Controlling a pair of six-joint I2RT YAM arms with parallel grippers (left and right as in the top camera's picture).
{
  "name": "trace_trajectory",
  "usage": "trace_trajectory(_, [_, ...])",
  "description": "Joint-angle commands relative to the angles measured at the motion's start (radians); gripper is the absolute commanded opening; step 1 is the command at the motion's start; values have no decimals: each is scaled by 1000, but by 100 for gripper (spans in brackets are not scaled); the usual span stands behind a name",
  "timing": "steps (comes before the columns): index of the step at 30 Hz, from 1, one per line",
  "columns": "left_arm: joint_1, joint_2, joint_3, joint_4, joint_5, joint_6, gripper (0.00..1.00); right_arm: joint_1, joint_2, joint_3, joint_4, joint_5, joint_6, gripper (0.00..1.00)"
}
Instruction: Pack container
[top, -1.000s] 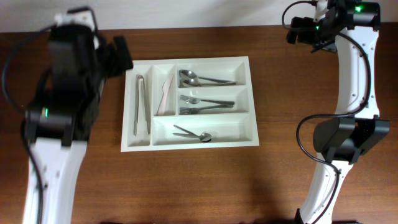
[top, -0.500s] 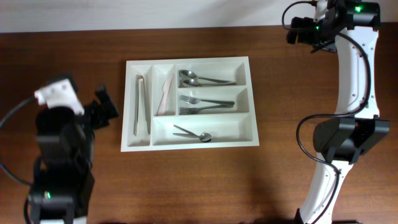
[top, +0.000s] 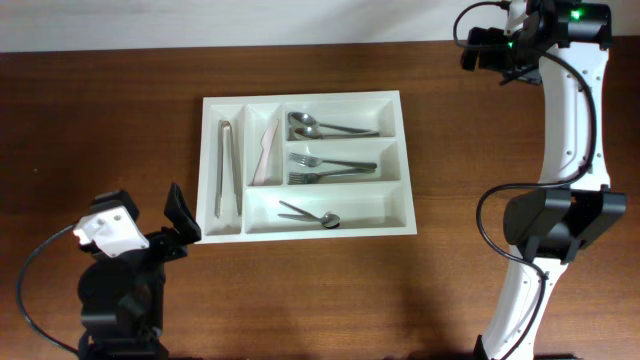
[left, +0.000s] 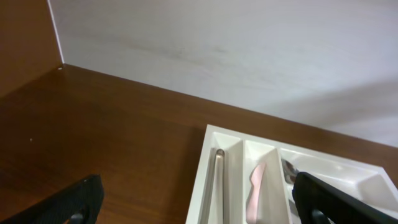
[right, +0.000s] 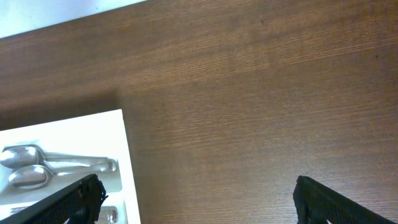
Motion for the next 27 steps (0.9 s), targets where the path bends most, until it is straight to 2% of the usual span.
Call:
trace_trajectory(1, [24,-60,-58,6,76,60,99,-1,3,-5,0,5,5,99])
trace_trajectory(12, [34,-311,-322,100,95,60,99,-1,3,-5,0,5,5,99])
trace_trajectory(27, [35,-472,-491,85,117,85,99,-1,3,-5,0,5,5,99])
